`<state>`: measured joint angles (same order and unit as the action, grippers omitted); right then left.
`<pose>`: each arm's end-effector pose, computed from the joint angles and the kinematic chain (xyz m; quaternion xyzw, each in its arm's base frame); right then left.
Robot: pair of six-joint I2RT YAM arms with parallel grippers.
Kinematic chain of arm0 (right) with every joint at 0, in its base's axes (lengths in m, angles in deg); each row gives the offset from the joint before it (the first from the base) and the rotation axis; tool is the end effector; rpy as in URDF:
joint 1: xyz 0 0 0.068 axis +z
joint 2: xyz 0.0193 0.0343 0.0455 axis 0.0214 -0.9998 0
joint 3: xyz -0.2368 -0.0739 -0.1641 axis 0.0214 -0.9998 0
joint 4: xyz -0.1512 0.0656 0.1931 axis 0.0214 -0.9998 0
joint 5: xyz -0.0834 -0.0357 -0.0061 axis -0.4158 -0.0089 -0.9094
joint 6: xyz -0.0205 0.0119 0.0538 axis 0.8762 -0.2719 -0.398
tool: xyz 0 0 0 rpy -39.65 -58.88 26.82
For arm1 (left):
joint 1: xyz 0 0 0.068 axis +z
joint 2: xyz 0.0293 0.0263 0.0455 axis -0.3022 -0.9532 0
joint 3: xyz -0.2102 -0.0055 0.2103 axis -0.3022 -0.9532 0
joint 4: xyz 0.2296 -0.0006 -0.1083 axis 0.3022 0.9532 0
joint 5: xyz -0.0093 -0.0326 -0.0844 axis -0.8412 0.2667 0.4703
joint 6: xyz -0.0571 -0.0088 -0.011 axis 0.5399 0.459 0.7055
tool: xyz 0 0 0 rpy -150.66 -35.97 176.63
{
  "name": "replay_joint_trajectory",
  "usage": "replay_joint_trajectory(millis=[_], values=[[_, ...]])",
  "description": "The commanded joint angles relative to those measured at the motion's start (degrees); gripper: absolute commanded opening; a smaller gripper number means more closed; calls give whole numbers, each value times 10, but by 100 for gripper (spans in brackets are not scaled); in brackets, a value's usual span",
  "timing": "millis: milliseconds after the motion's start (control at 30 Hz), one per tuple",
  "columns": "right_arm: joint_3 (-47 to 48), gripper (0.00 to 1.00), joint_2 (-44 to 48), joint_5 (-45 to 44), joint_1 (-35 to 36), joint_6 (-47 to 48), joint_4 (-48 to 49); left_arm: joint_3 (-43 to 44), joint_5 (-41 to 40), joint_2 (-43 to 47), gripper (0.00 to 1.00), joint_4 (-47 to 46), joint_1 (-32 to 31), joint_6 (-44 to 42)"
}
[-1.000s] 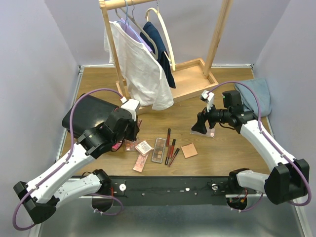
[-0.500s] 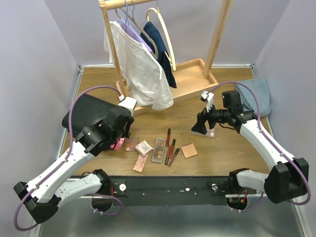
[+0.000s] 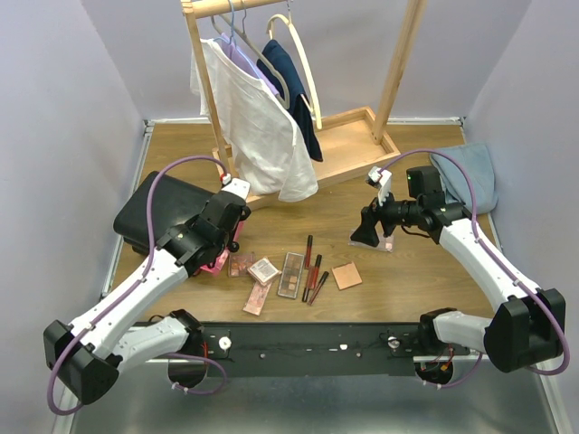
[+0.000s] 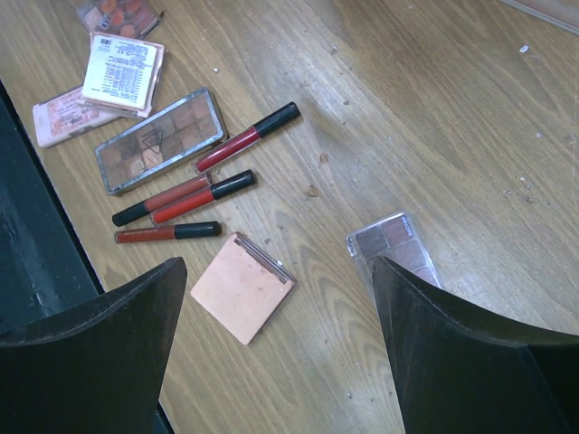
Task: Organize the makeup
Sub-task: Place the makeup in the drawer.
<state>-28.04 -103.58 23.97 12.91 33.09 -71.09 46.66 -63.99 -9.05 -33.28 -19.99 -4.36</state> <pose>0.2186 0.0837 0.2894 -0.3749 0.7983 0.3086 0.3563 0.1487 -0.0899 0.3182 0.1325 0.8994 0.0560 0.4128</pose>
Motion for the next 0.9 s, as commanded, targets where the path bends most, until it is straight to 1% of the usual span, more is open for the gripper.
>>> replay_joint_trajectory(millis=[0,100,200,233,333,433,467,733,833,867], values=[[-1,91,-1,15,-5,11,-6,-21,-17,-17,7,-74,14,-17],[-1,91,-1,15,-5,11,-7,-36,-8,-29,9,-94,19,-17],[-1,91,-1,15,-4,11,-7,-39,-21,-36,18,-96,24,-11],[-1,91,0,16,-5,11,-6,-41,-23,-36,23,-97,27,-10],[-1,91,-1,17,-4,11,-7,-48,-21,-35,32,-103,30,-6],[0,91,1,17,-5,11,-7,-47,-24,-36,37,-101,30,-4],[-1,91,0,17,-4,11,-7,-47,-25,-36,41,-101,31,-3],[-1,91,-2,18,-4,13,-8,-45,-23,-26,46,-95,31,6],[-2,92,-5,32,-4,25,-15,-44,-11,-14,51,-98,31,9],[-2,92,-5,40,-4,40,-19,-44,2,-9,55,-99,31,9]])
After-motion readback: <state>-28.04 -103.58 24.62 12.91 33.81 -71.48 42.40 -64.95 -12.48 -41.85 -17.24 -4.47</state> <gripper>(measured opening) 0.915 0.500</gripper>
